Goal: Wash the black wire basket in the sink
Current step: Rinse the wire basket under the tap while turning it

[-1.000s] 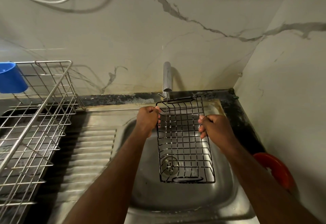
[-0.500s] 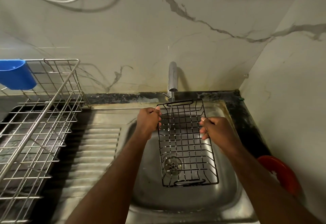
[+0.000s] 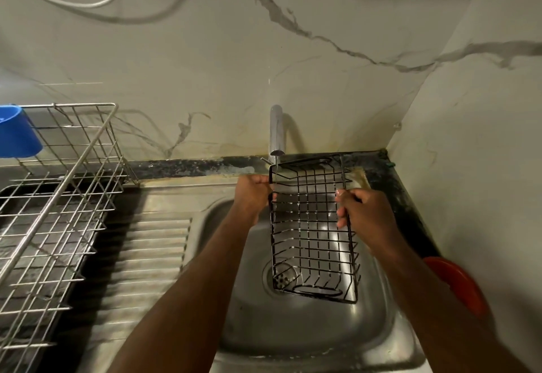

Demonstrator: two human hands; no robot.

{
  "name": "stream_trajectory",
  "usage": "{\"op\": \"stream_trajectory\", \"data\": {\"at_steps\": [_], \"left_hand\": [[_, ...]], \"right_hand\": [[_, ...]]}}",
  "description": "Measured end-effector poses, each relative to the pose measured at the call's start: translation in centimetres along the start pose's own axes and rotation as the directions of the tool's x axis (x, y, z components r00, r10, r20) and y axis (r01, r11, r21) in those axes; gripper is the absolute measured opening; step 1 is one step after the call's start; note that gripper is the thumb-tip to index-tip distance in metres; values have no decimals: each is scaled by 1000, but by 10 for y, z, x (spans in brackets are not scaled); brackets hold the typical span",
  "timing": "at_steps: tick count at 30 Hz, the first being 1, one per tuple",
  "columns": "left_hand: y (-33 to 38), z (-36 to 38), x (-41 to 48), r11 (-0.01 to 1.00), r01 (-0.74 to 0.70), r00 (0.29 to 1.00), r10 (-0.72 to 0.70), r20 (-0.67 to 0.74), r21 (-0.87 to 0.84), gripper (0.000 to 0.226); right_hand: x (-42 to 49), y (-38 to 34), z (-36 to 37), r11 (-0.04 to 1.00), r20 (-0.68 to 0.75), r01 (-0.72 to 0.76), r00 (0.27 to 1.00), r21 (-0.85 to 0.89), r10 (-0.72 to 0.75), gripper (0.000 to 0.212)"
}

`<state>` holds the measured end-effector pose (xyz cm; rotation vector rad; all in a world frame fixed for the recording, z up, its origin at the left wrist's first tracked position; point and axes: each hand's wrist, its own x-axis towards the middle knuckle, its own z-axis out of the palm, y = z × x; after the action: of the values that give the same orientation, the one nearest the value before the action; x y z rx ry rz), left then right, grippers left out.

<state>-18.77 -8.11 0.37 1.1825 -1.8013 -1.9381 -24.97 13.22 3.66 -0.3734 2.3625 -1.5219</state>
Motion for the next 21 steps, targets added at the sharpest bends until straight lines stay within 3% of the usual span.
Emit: {"op": "stream_trajectory", "data": {"at_steps": [16, 21], "left_hand": [[5, -3, 3, 995, -75, 997, 72, 38, 69, 27], [1, -1, -3, 985, -114, 993, 110, 38, 130, 18]], "right_hand": [[-31, -17, 18, 966, -20, 4, 1000, 258, 2, 21], [-38, -19, 17, 929, -57, -16, 998, 370, 40, 24]]}}
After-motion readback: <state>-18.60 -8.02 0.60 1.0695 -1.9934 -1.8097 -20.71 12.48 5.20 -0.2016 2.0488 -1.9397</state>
